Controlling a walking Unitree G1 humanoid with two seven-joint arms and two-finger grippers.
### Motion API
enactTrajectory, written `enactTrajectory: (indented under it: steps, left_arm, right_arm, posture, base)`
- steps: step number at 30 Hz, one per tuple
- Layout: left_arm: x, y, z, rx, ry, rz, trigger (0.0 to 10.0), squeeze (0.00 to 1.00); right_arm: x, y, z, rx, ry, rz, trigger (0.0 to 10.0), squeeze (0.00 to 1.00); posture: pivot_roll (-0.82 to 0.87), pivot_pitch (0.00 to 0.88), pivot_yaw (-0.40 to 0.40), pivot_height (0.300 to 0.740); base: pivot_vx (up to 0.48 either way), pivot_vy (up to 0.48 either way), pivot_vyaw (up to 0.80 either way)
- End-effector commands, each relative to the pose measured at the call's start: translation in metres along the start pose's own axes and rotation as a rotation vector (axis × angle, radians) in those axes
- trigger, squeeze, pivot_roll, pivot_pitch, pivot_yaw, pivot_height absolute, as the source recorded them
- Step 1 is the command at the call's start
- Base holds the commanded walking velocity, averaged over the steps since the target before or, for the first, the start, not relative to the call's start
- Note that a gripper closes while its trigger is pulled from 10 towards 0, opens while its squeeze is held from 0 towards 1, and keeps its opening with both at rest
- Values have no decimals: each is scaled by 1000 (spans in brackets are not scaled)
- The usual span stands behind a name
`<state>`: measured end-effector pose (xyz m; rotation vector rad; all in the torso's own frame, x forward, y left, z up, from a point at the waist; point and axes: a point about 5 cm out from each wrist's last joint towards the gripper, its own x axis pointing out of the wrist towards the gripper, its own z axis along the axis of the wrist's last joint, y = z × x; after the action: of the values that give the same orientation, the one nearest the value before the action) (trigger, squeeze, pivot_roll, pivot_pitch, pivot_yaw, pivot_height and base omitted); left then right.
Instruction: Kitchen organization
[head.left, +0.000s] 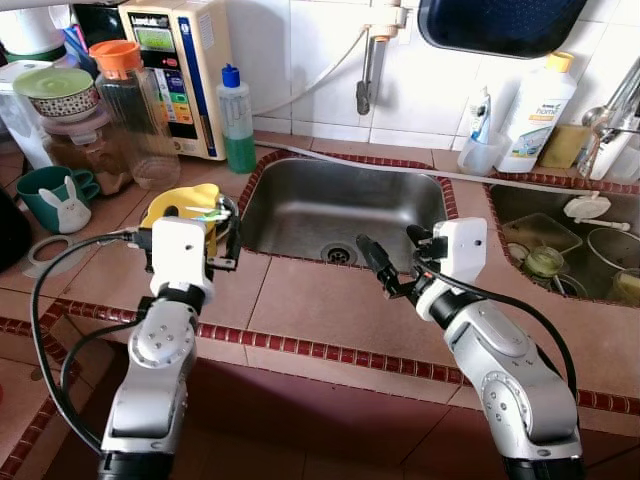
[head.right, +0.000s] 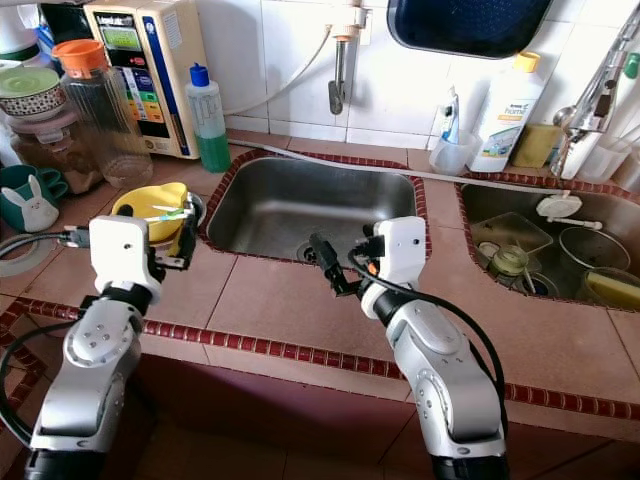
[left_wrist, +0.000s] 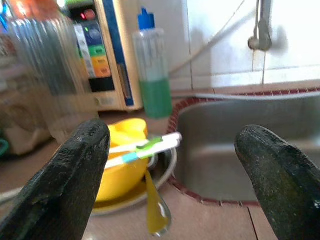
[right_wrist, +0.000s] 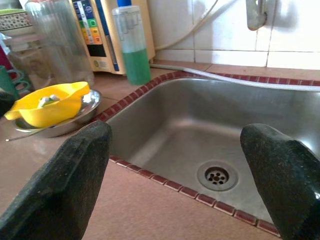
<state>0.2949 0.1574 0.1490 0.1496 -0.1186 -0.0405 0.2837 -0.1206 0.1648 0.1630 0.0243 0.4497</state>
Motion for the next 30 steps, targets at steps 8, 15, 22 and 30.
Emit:
enactTrajectory:
  steps: [8,15,22,30]
  left_arm:
    - [33,13,-1,81,6,5,10000,0]
    - [51,19,-4,105,17,0,10000,0]
    - [62,9,-13,140,67,-86,10000,0]
    - [68,12,-16,200,73,-86,10000,0]
  right_arm:
    - [-8,28,-4,79,109,219,10000,0]
    - [-19,33,-7,90,148,255,10000,0]
    - [-23,39,-6,100,175,301,10000,0]
    - [-24,40,-5,101,182,306,10000,0]
  posture:
    - [-6,30,-13,740]
    - [-29,44,-9,740]
    - [-42,48,-9,740]
    - [-48,48,-8,740]
  base:
    - [0,0,0]
    - [0,0,0]
    - [0,0,0]
    - [0,0,0]
